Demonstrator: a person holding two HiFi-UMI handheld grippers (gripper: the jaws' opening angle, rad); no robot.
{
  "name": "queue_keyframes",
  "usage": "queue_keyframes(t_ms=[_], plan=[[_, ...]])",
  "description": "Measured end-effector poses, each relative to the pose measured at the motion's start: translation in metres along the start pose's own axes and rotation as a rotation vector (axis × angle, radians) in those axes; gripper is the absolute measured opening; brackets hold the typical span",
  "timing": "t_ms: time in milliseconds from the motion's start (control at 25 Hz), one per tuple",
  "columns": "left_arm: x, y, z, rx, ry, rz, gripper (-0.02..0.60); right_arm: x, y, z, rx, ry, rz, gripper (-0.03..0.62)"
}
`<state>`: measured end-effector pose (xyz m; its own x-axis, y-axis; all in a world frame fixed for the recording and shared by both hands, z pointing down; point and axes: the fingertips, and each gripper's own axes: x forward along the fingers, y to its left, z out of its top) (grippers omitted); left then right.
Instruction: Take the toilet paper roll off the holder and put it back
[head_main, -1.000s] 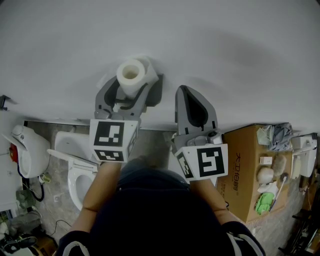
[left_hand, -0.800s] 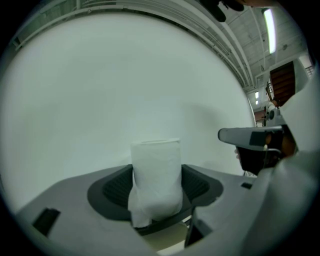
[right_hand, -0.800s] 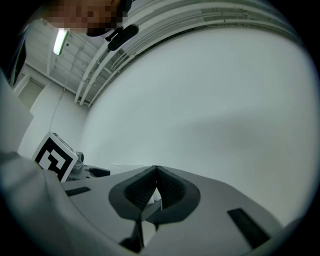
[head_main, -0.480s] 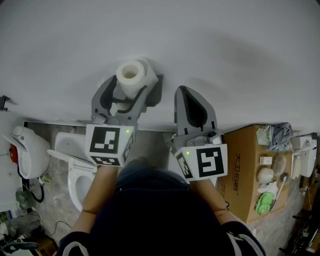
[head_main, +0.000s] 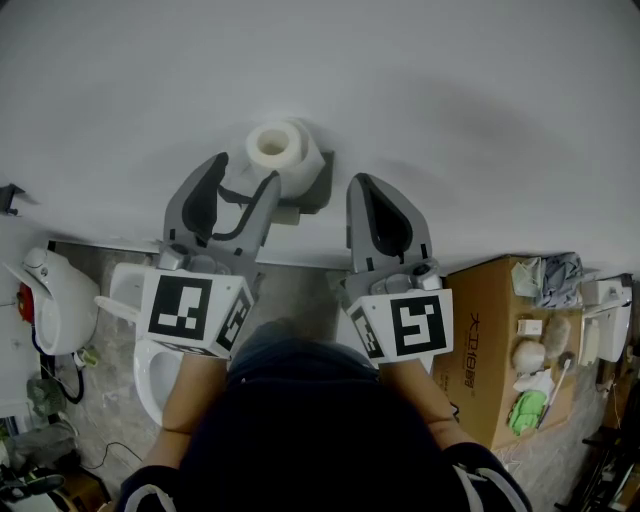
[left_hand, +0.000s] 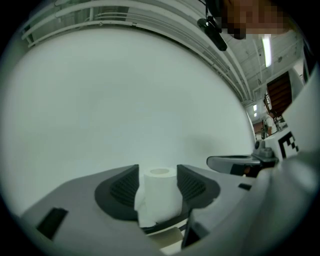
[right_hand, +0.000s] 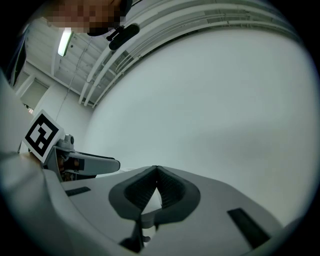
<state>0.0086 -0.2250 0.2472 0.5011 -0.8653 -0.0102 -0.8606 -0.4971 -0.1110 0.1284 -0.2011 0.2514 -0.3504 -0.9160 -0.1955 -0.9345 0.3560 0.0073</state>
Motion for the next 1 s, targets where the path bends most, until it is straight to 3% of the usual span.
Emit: queue_keyframes(t_ms=[80, 240, 640, 1000], plan=[[-0.008, 0.006, 0.004, -0.016, -0.014, 0.023, 0.152, 0.000, 0.004, 0.004, -0.007, -0.003, 0.005, 0.015], [-0.022, 0.014, 0.011, -0.012, -0.035, 0.056, 0.002, -0.001, 0.013, 0.013, -0.027, -0.012, 0.010, 0.015], [-0.048, 0.029, 0.019, 0.012, -0.057, 0.058, 0.002, -0.009, 0.027, 0.032, -0.095, -0.017, -0.046, 0.015], [-0.055, 0.036, 0.026, 0.013, -0.076, 0.013, 0.002, -0.009, 0.039, 0.044, -0.137, -0.010, -0.099, 0.015]])
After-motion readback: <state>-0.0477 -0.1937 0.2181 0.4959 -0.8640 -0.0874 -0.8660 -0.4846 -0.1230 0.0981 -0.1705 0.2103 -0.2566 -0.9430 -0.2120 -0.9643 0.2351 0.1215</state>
